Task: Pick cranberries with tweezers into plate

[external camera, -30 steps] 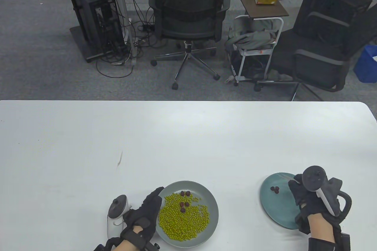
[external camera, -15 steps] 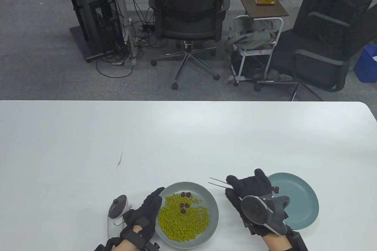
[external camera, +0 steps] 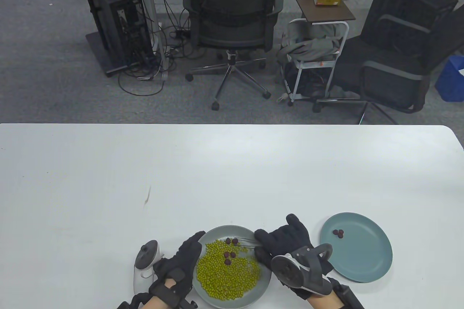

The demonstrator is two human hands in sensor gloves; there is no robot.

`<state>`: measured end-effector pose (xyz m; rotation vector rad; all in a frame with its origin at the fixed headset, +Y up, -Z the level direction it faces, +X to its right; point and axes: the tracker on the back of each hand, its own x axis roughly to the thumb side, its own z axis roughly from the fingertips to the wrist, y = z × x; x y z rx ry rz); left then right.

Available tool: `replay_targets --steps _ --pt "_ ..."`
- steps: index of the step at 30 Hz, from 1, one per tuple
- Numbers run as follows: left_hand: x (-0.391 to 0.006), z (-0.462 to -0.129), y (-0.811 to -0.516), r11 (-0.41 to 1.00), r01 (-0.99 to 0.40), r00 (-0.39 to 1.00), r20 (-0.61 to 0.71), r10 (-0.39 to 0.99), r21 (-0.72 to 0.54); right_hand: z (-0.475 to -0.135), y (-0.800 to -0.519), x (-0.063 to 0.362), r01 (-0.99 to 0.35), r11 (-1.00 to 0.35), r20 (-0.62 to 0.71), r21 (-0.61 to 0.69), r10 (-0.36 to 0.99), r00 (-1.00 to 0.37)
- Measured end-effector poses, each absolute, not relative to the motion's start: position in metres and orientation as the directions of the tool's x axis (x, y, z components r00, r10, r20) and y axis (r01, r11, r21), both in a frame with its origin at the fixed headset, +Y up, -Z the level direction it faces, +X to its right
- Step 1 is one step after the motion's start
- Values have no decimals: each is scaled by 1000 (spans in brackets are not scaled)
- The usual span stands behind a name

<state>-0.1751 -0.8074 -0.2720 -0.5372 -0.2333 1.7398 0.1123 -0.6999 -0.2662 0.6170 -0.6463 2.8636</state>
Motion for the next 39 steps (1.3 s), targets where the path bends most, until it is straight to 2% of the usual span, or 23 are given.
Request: replay_targets --steps 8,15,19,23,26,31,33,36,39 --pt "-175 -272 -809 -224 -871 -136 -224 965 -438 -267 -704 110 -189 -906 420 -379 13 -907" --pt "-175 -271 -812 -223 -868 -134 -224 965 -443 -268 -702 115 -263 -897 437 -357 89 -895" --pt "-173 -269 -811 -197 -863 -108 -210 972 -465 -266 -693 126 -276 -884 425 -377 100 -900" --pt "-172 -268 -812 -226 -857 -129 -231 964 -463 -265 -673 155 -321 -872 419 -370 151 -895" --pt "-173 -269 -815 -231 -858 -131 -240 962 -458 -264 -664 182 -347 -854 349 -387 213 -913" --pt "-175 -271 -818 -211 -871 -112 -240 964 -444 -274 -654 215 -309 -863 236 -400 228 -944" --pt "-176 -272 -819 -181 -877 -93 -213 973 -445 -279 -654 231 -304 -862 189 -406 246 -951" --pt "-176 -271 -819 -232 -867 -134 -243 961 -441 -289 -657 260 -280 -871 79 -404 272 -959" --pt "-176 -271 -818 -226 -868 -131 -237 963 -442 -299 -665 287 -241 -901 -53 -361 278 -959"
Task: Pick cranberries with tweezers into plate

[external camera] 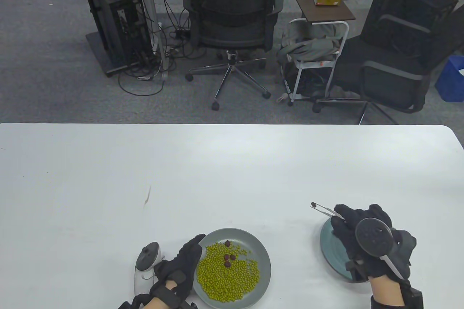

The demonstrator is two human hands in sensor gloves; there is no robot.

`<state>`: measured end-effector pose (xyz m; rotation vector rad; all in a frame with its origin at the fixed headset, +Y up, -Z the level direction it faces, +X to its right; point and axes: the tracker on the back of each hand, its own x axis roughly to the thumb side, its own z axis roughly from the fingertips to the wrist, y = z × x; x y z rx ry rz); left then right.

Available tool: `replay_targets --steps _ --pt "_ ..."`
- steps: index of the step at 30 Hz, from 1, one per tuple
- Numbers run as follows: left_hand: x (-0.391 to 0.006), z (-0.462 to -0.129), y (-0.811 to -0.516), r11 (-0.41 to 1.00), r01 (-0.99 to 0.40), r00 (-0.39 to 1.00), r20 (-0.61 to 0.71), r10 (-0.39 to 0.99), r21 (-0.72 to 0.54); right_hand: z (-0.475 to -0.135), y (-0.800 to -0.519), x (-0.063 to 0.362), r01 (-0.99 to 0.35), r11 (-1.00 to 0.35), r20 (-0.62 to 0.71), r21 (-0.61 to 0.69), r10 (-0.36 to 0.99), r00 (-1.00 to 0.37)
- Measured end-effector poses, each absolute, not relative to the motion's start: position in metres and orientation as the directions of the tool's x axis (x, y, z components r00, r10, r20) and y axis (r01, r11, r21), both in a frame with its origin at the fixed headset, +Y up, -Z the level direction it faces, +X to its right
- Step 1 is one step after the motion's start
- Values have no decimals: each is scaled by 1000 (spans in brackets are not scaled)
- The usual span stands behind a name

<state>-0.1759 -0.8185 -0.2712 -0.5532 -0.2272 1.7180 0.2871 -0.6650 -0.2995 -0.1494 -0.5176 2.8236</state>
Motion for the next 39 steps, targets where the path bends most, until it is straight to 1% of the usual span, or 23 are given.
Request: replay_targets --steps 2,6,7,10,12,18,23,33,36,37,39 --pt "-176 -272 -819 -224 -867 -128 -236 963 -444 -304 -671 300 -229 -915 -126 -331 283 -951" --pt "-176 -271 -818 -232 -864 -136 -236 962 -448 -313 -687 328 -186 -958 -317 -216 249 -915" --pt "-176 -272 -818 -232 -864 -138 -232 963 -448 -314 -691 335 -197 -954 -343 -225 266 -901" --pt "-177 -272 -817 -216 -868 -129 -217 968 -447 -314 -696 353 -266 -948 -407 -175 315 -857" --pt "-179 -273 -817 -215 -870 -130 -214 968 -444 -317 -704 360 -252 -962 -451 -105 272 -850" --pt "-179 -272 -816 -217 -870 -132 -217 967 -442 -329 -727 363 -234 -972 -485 32 190 -854" --pt "-179 -273 -815 -192 -875 -114 -197 974 -445 -331 -732 365 -247 -966 -507 77 176 -844" --pt "-178 -272 -815 -194 -872 -113 -202 973 -450 -331 -731 363 -231 -971 -504 68 167 -848" --pt "-178 -272 -815 -191 -873 -111 -199 974 -449 -331 -726 359 -253 -967 -478 2 221 -850" --pt "-178 -272 -815 -191 -873 -111 -199 974 -449 -330 -723 355 -252 -967 -466 -44 243 -851" --pt "-178 -272 -815 -193 -872 -111 -202 973 -450 -330 -716 346 -209 -972 -426 -109 235 -874"
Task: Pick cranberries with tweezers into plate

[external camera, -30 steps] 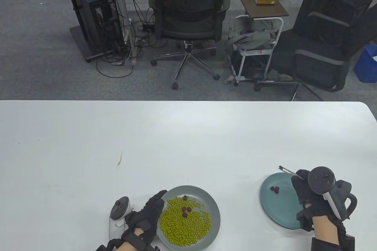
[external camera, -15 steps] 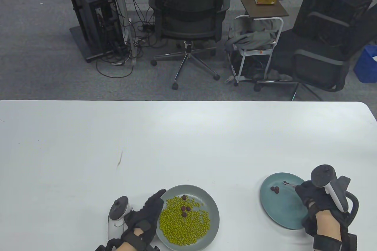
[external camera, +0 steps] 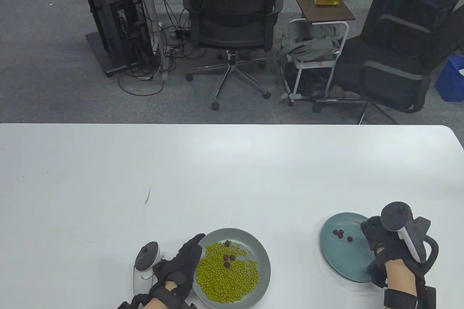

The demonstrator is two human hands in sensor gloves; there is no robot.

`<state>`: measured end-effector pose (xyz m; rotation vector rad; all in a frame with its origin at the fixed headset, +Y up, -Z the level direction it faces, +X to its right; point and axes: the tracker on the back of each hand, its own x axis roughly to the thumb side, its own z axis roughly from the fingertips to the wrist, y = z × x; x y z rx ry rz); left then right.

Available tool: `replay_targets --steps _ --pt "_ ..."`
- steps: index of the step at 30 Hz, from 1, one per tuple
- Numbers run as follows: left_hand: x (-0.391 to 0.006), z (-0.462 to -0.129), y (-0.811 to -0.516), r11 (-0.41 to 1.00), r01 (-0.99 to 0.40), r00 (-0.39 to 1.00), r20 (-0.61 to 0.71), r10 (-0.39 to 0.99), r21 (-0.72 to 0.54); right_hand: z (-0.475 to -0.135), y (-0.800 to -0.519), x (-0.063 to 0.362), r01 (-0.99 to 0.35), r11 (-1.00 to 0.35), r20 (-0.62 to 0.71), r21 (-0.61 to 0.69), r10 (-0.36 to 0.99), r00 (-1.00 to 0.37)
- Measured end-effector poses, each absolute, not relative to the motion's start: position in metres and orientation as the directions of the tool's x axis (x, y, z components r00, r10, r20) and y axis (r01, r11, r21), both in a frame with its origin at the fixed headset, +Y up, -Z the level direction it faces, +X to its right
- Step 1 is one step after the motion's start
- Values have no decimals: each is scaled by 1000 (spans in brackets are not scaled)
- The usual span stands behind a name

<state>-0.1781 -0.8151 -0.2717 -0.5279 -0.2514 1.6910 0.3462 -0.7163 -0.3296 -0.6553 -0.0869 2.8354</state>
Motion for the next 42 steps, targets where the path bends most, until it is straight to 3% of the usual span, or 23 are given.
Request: replay_targets --steps 4,9,13,19,24,29,42 --pt "-178 -272 -814 -213 -870 -126 -216 968 -445 -326 -704 323 -191 -948 -330 -252 270 -904" --pt "-177 -271 -815 -244 -865 -149 -239 960 -439 -322 -700 286 -213 -917 -188 -338 288 -939" --pt "-176 -271 -815 -250 -864 -151 -248 957 -437 -315 -696 245 -170 -901 -51 -399 206 -977" --pt "-174 -271 -816 -243 -860 -139 -251 958 -449 -293 -691 182 -240 -869 185 -433 175 -967" --pt "-171 -270 -817 -232 -858 -125 -252 960 -459 -274 -693 137 -292 -875 365 -385 146 -919" --pt "-170 -270 -818 -222 -858 -117 -246 962 -463 -266 -698 117 -268 -892 434 -365 92 -896" --pt "-169 -270 -818 -219 -859 -116 -242 963 -462 -267 -705 109 -235 -913 451 -334 65 -890"
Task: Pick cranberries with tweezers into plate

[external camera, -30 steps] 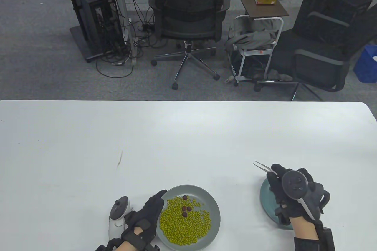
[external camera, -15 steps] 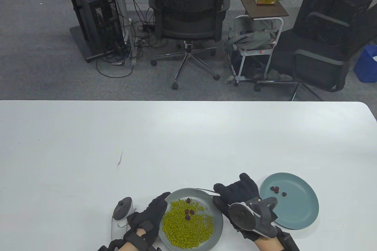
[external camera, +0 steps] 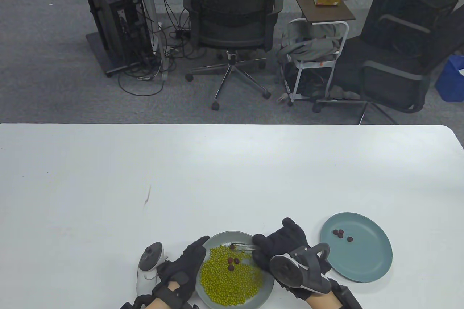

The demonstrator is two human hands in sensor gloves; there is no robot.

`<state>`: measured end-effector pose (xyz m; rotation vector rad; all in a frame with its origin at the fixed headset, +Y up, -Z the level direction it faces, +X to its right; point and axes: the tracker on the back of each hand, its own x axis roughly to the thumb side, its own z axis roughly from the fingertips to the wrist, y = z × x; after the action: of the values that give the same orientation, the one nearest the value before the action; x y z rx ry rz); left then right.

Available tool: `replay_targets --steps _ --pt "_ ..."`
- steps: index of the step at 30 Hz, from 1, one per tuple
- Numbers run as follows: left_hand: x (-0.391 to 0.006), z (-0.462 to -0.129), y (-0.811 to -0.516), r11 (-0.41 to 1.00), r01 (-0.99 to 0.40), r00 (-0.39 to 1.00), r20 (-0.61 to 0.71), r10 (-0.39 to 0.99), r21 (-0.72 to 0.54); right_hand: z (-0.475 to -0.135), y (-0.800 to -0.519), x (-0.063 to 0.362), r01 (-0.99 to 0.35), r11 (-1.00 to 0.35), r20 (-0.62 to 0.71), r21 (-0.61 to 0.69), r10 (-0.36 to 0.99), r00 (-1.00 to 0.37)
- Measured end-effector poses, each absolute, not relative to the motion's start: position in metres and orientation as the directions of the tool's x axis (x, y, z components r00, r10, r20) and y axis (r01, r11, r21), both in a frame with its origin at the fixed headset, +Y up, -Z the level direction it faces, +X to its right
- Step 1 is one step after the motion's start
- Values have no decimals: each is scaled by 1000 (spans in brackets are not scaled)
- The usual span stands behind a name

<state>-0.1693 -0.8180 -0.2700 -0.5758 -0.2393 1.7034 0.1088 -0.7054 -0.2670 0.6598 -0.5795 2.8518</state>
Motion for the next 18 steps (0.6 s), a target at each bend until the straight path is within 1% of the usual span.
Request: replay_targets --steps 2,7,18 --pt "-169 -270 -818 -220 -859 -116 -243 963 -463 -268 -706 108 -216 -916 449 -339 45 -892" --pt "-169 -270 -818 -218 -858 -114 -242 964 -465 -269 -709 107 -209 -919 444 -335 42 -895" --pt "-169 -269 -818 -217 -860 -114 -241 964 -462 -268 -706 111 -254 -902 457 -350 72 -887"
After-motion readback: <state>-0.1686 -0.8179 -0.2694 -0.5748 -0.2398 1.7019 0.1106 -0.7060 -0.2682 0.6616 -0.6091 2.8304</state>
